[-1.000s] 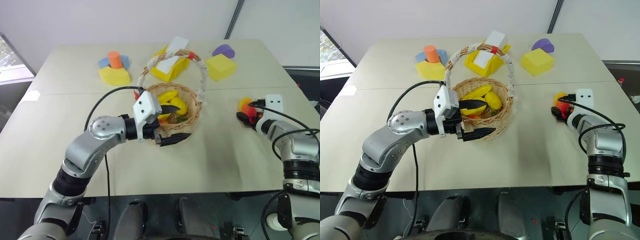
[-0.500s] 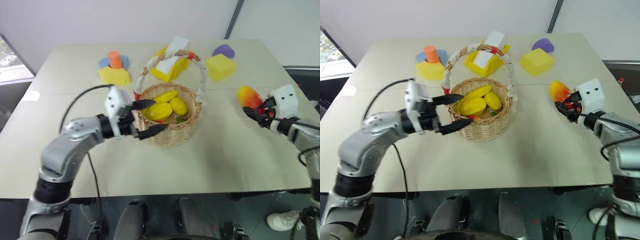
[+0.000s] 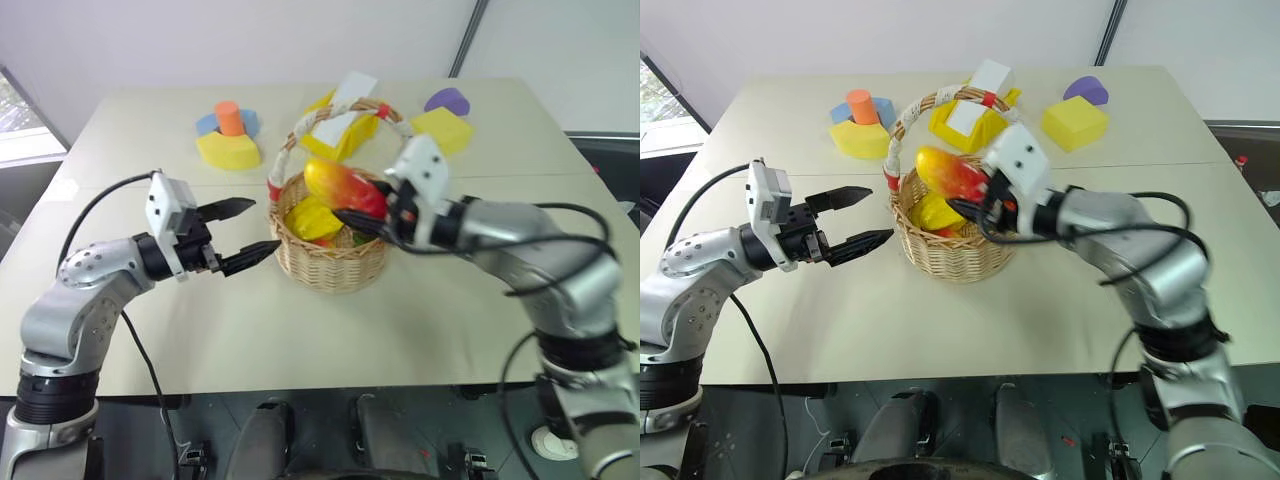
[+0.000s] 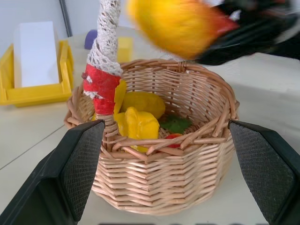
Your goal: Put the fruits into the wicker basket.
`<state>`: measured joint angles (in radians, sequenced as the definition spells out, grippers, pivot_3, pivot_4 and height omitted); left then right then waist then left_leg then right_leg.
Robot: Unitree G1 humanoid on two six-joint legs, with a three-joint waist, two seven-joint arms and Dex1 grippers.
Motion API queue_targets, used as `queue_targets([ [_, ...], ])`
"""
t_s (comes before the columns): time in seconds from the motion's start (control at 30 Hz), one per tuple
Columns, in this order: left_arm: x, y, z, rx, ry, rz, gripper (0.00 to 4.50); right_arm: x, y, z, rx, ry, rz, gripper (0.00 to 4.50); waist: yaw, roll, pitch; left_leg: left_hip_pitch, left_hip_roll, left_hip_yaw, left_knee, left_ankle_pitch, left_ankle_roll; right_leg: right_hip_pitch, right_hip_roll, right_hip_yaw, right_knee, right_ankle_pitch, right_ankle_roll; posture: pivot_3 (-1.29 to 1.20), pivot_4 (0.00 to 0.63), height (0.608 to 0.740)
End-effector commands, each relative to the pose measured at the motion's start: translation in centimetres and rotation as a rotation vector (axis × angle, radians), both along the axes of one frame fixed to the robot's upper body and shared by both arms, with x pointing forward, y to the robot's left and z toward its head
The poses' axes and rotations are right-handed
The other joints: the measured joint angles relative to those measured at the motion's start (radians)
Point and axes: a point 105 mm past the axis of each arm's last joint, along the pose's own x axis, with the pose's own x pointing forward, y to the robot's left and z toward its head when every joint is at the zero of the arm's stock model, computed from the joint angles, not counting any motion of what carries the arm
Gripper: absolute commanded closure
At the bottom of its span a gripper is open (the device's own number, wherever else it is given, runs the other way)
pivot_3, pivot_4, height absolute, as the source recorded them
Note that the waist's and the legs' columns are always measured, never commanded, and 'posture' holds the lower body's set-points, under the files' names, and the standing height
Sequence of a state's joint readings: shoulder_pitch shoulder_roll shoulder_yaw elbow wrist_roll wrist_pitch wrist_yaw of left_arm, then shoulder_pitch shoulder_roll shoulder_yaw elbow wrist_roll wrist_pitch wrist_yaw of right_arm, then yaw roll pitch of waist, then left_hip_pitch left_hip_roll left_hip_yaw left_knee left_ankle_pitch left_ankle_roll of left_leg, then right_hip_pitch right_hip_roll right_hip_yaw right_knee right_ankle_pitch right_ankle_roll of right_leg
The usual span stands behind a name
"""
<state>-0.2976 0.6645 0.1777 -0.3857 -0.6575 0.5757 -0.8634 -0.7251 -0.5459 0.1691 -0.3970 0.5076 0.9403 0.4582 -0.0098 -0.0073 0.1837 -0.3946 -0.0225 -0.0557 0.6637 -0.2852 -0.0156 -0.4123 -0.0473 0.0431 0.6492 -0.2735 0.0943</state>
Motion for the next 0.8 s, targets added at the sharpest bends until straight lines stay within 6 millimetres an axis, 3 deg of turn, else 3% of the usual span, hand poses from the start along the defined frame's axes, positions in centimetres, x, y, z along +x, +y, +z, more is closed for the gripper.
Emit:
queue_targets([
  [0.03,-0.6,-0.6,1.3,-0.009,-0.068,-0.007,0.0,0.9,0.3,1.0,0.004,-0.054,-0.037,1.23,0.001,0.0,0.0,-0.001,-0.001,-0.001,0.0,0.0,0.0,-0.001,-0.001,0.0,0.0,0.0,0.0,0.0,0.15,0.74],
  [0.1,-0.7,-0.8,1.3,-0.014,-0.072,-0.006,0.0,0.4,0.7,1.3,0.007,-0.071,-0.006,0.15,0.0,0.0,0.0,-0.005,-0.002,-0.001,0.0,0.0,0.0,-0.005,-0.002,0.0,0.0,0.0,0.0,0.0,0.15,0.74],
  [0.2,-0.8,-1.0,1.4,-0.026,-0.074,-0.001,0.0,-1.7,0.1,1.8,-0.015,-0.13,0.08,0.06,-0.002,0.0,0.0,-0.014,-0.002,0.0,0.002,0.001,-0.001,-0.015,-0.002,0.0,0.003,0.0,0.0,0.0,0.15,0.74],
  [0.33,-1.0,-1.3,1.3,-0.038,-0.069,-0.008,0.0,-5.1,-3.3,0.9,-0.056,-0.122,0.15,0.06,0.006,0.0,0.0,-0.015,-0.002,-0.002,0.002,0.0,0.0,-0.014,-0.002,-0.002,0.002,0.0,0.0,0.0,0.15,0.74],
  [0.47,-1.1,-1.8,1.5,-0.063,-0.062,-0.038,0.0,-5.8,-7.2,0.3,-0.012,-0.055,0.045,0.06,-0.002,0.0,0.0,-0.014,-0.002,-0.001,0.002,0.0,0.0,-0.013,-0.002,-0.001,0.002,0.0,0.0,0.0,0.15,0.74],
  [0.63,-1.2,-3.2,1.7,-0.099,-0.056,-0.107,0.0,-3.0,-9.7,0.1,0.097,-0.071,-0.158,0.06,-0.011,0.0,0.0,-0.008,0.0,0.001,0.003,0.001,-0.001,-0.01,0.002,0.001,0.006,0.001,0.0,0.0,0.15,0.74],
  [0.8,-1.0,-4.0,1.8,-0.098,-0.059,-0.143,0.0,0.8,-8.1,-0.4,0.233,-0.086,-0.236,0.06,-0.013,0.0,0.0,0.003,0.001,0.003,0.001,0.001,-0.001,-0.001,0.004,0.002,0.007,0.0,0.0,0.0,0.15,0.74],
])
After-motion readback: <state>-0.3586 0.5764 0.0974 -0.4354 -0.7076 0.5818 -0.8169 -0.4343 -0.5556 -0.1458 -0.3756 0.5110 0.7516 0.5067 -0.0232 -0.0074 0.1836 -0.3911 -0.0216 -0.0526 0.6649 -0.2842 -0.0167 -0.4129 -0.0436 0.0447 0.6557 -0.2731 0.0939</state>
